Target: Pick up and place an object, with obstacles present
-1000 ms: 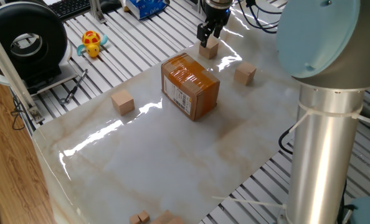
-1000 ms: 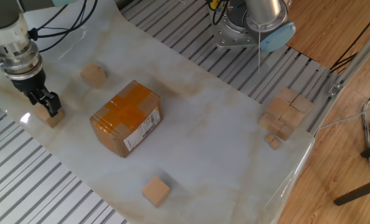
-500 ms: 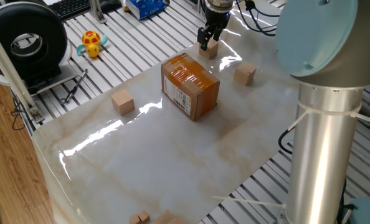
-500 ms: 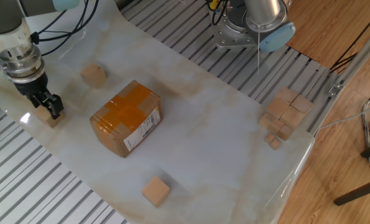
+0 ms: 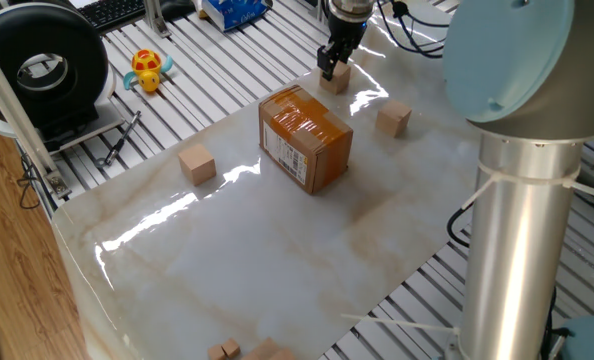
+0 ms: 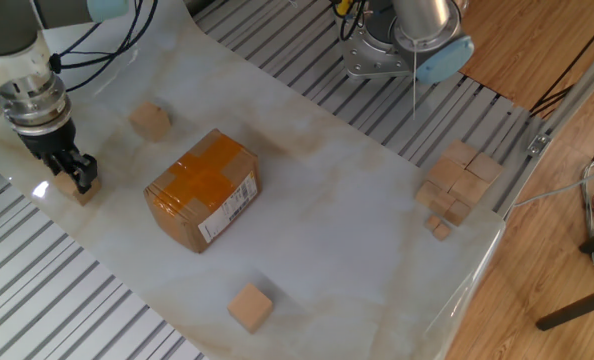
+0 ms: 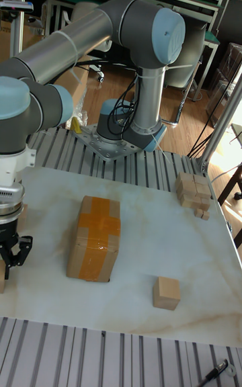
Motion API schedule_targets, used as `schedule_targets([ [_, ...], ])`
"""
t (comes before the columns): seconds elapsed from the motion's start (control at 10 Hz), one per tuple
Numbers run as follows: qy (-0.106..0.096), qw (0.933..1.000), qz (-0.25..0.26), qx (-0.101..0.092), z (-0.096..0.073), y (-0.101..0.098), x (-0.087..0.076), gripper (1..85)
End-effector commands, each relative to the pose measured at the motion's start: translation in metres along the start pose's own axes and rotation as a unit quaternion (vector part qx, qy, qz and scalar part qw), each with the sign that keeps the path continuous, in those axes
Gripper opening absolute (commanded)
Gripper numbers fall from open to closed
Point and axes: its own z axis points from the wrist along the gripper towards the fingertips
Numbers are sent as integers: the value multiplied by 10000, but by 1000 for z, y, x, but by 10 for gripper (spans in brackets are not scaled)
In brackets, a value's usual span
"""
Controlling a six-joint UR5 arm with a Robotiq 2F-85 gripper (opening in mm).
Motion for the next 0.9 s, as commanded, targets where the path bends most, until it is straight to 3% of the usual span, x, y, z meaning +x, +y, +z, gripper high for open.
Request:
schedule_targets([
  [0.0,-2,9999,144,-82,-24,8,1,13],
  [0.2,76,9996,206,-199,-55,16,9,13],
  [0.4,46,9997,167,-188,-75,15,15,13],
  [0.5,-25,10000,45,-79,-74,9,11,13],
  [0.7,-73,9999,-36,-141,-75,13,9,13],
  [0.8,-306,9991,-180,-231,-75,18,-3,13],
])
